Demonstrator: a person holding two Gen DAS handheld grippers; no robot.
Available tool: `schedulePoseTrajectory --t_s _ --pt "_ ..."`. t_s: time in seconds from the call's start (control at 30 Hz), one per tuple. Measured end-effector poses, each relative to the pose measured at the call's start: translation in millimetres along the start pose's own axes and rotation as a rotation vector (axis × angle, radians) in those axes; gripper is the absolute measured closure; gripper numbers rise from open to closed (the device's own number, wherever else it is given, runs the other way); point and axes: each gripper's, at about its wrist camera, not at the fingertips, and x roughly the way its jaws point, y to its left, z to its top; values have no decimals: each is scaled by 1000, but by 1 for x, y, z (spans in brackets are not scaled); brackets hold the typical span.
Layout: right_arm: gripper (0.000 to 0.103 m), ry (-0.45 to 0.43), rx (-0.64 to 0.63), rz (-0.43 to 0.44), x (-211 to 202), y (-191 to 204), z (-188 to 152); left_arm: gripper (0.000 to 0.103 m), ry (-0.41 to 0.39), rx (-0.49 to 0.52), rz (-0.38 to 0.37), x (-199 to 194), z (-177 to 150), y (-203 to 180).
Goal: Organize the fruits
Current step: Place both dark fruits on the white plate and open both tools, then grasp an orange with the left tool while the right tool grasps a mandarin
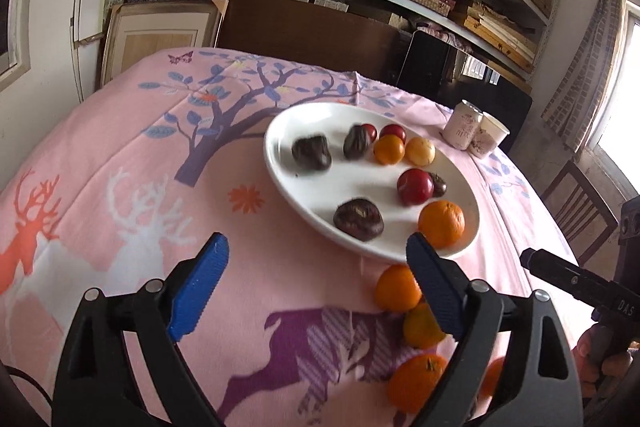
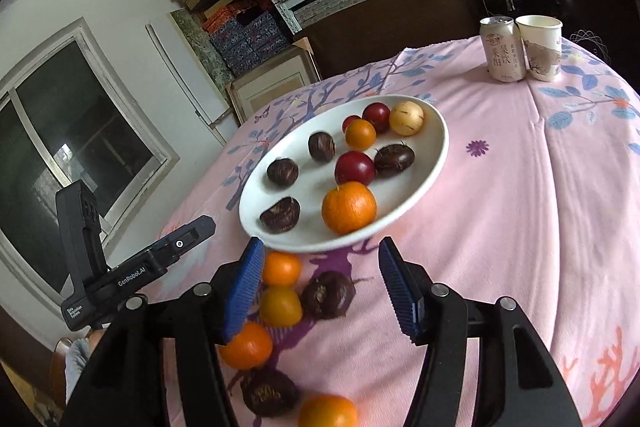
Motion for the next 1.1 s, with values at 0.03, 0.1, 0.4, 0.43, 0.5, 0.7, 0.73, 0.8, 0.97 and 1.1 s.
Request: schedulePoseTrajectory --t_s 0.03,0.1,0.4,0.43,0.5,0.7,0.73,0.8,0.97,1.1 --pt "42 9 4 2 -6 -3 -9 14 9 -2 -18 -5 -7 0" --pt "42 21 0 8 -18 -5 -25 13 13 23 -38 -17 -23 -5" --pt "38 109 -65 -10 -29 3 -62 10 80 281 -65 -24 -64 -58" --pt "38 116 -69 -12 -28 4 -63 10 91 303 -60 -21 -65 -62" --pt "38 128 -71 -16 -26 5 -64 10 111 331 -55 -16 -68 -67" --pt "38 175 -75 -30 -18 5 -69 10 181 301 -65 0 -67 -60" --pt "38 179 -76 -29 -17 5 -69 10 184 289 -70 1 -67 -59" --pt "38 187 -74 -21 -15 5 -69 10 187 267 -78 2 -65 -55" --pt "41 220 -78 -1 -11 8 -73 35 194 264 -110 3 -65 -57" --pt "65 239 -54 12 -7 4 -73 58 213 300 -151 6 -68 -67"
